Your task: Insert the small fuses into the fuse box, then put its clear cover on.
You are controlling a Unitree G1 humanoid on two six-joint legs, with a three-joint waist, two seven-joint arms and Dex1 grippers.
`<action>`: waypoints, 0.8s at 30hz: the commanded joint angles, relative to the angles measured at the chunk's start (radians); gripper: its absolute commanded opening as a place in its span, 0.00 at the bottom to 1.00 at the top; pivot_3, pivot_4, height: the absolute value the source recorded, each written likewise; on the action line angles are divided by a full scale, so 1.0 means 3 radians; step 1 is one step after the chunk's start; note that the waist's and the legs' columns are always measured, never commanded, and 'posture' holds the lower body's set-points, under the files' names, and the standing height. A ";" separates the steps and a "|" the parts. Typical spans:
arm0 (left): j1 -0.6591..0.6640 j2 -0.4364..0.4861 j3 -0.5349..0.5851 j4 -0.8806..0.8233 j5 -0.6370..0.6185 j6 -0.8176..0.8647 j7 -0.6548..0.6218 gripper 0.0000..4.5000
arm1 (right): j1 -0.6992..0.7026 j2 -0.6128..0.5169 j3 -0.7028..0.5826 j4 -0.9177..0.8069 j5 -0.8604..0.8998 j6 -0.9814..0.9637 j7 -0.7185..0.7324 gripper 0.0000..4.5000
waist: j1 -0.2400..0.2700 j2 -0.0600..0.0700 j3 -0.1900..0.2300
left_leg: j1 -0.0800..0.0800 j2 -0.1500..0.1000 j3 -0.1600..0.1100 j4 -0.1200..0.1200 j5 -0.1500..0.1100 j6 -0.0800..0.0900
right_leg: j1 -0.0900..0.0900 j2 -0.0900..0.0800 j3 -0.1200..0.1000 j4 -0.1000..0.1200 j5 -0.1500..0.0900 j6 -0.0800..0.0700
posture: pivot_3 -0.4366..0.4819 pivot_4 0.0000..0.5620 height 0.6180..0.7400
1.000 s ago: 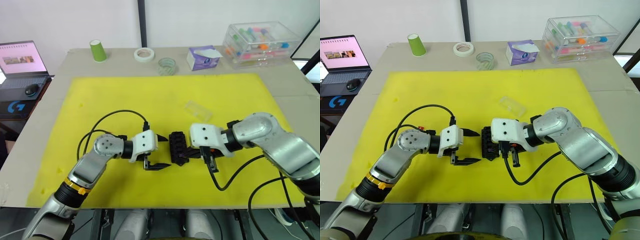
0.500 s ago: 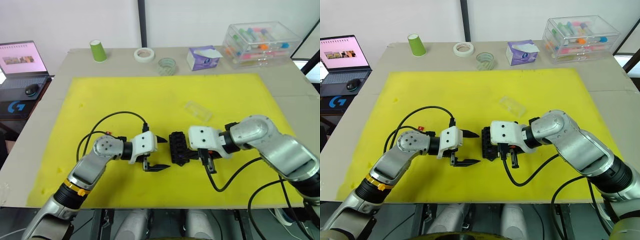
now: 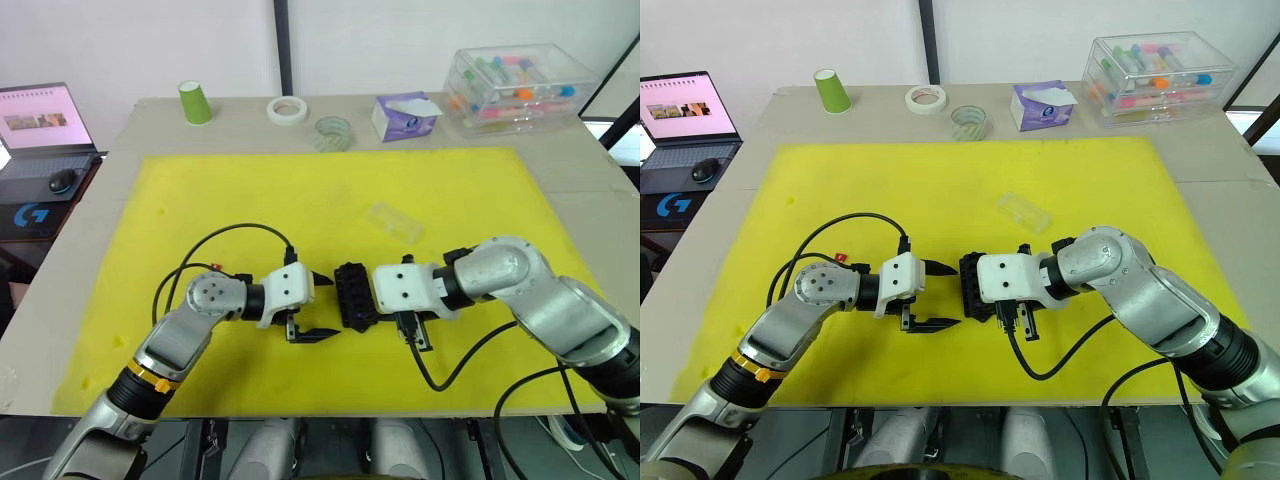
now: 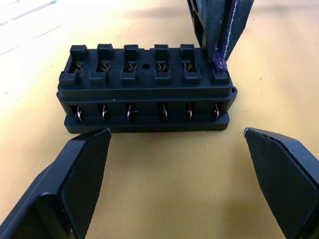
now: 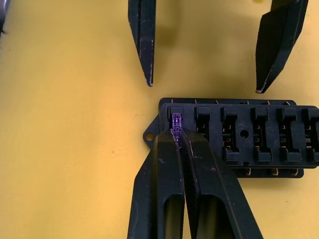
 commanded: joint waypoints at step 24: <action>-0.0087 -0.0026 0.0080 -0.0029 -0.0021 -0.0001 0.0094 1.00 | -0.0224 0.0091 -0.0400 -0.0022 0.0427 0.0449 0.0117 0.30 | 0.0001 0.0000 0.0000 | 0.0000 0.0000 0.0000 0.0000 0.0000 0.0000 | 0.0000 -0.0001 0.0000 0.0000 0.0000 0.0000 | 0.48 0.27 1.00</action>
